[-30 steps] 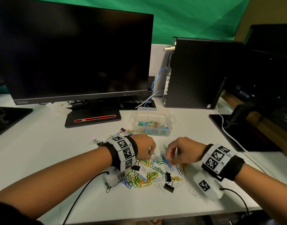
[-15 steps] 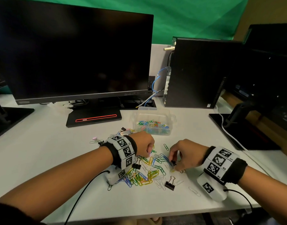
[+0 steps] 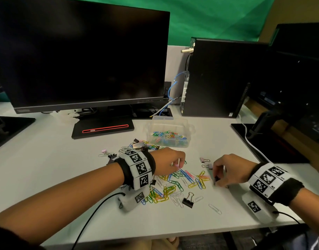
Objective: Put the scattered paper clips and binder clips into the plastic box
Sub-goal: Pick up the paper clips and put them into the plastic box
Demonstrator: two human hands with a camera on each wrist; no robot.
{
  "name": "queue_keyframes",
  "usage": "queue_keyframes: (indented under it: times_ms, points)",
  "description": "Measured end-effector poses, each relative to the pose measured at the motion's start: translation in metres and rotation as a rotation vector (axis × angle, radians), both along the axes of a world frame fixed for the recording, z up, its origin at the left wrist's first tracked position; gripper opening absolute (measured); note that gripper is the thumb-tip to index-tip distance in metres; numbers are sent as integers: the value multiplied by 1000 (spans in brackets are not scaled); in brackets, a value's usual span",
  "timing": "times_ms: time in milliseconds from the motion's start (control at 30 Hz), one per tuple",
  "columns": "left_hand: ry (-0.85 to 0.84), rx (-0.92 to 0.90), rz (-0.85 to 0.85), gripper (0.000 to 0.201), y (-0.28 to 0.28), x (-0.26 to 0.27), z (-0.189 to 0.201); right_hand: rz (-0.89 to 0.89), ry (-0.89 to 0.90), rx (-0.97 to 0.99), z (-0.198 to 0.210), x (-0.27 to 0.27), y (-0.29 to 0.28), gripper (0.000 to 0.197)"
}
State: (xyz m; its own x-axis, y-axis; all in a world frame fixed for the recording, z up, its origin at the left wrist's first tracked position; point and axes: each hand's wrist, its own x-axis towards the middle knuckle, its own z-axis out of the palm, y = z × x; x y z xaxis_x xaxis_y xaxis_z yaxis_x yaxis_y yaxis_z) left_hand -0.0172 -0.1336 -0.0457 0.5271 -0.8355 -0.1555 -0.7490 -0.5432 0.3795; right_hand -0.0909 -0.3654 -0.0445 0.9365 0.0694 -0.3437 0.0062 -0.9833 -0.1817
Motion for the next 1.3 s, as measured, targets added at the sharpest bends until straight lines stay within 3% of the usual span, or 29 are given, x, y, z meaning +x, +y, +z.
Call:
queue_keyframes:
  times_ms: [100, 267, 433, 600, 867, 1100, 1300]
  points:
    - [-30, 56, -42, 16, -2, -7, -1, 30, -22, 6, -3, -2, 1, 18]
    - [-62, 124, 29, 18, 11, 4, 5, 215, -96, 98, -1, -5, 24, 26]
    - [-83, 124, 130, 19, 35, 17, 15, 400, 20, 232, 0, -13, 57, 31]
    - [-92, 121, 226, 16, 63, 32, 14, 509, 52, 213, -8, -12, 73, 36]
    - [-63, 53, 390, 6, 111, 43, 10, 418, 27, 250, -8, -7, 67, 30]
    - [-69, 149, 509, 14, 143, 44, -8, 90, -107, 443, 4, 22, 34, 30]
    - [-94, 190, 585, 18, 151, 47, -12, -108, -218, 429, 9, 61, 3, 26]
